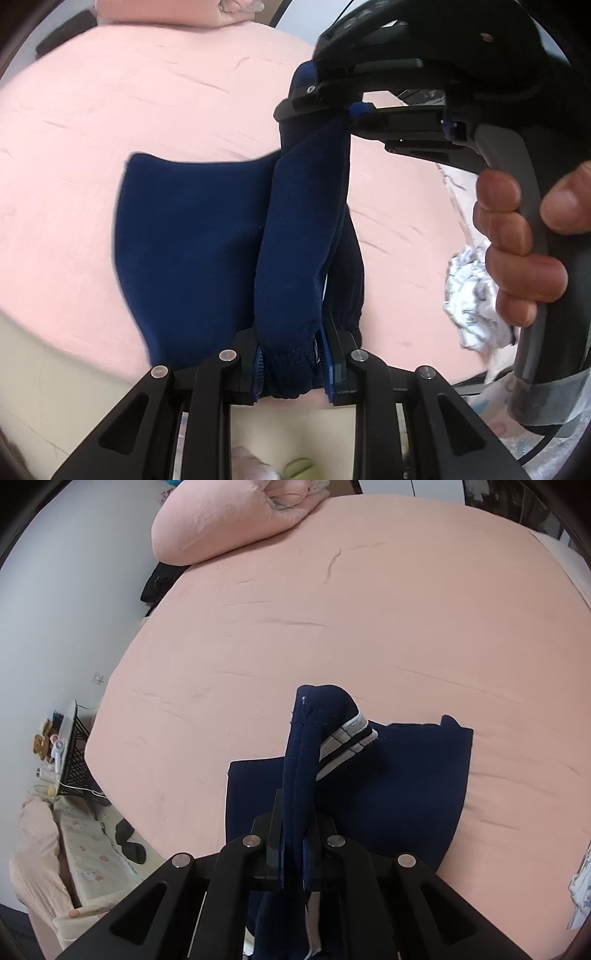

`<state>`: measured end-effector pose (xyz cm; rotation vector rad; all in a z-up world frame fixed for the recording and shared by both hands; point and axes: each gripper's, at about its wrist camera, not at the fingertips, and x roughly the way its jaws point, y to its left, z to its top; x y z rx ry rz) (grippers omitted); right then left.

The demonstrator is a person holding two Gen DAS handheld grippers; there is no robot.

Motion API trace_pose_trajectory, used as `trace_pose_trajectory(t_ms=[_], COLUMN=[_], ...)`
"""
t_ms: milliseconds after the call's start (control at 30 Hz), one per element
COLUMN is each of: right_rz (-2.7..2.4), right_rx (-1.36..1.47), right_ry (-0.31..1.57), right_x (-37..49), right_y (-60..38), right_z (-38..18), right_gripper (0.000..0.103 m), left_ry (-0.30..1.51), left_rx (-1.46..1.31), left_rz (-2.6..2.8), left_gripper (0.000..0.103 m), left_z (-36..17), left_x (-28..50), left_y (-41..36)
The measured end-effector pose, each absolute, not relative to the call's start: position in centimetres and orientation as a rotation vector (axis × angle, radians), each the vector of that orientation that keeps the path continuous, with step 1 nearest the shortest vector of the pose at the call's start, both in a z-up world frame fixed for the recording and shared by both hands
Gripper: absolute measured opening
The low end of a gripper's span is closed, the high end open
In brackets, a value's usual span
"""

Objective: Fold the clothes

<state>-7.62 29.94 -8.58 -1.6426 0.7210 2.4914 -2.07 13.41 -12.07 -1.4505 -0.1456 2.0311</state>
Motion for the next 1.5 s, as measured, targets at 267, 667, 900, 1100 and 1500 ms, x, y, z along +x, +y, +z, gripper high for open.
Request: trace_pose_trajectory(t_ms=[267,667,900,1100,1500], right_rz=[2.504,2.473,2.469,2.486,2.517], right_rx=[-1.687,-1.816,-1.748,-1.701,-1.607], right_ry=[0.663,0.566,0.557,0.488,0.393], right_x=[-7.1,-6.3,-3.6,-1.0,3.2], right_y=[29.2,28.5,30.8,30.5,29.4], right_z=[-8.3,-8.4,-5.5,-2.5,0.2], right_gripper=[0.004,0.055,0.074,0.074,0.074], left_ry=[-0.158,-0.068,-0.126,-0.112,-0.066], left_rx=[-1.52,-1.669,-1.644,-1.644,-1.575], left_rz=[2.094,2.111,2.18,2.205,2.275], left_gripper=[0.022,0.073,0.08,0.08,0.087], left_z=[-12.2,-12.0,-10.8,-10.8,-9.5], left_x=[-3.1,-4.6,-2.8,-3.2,-2.2], left_y=[11.7,11.4,9.8,10.0,10.6])
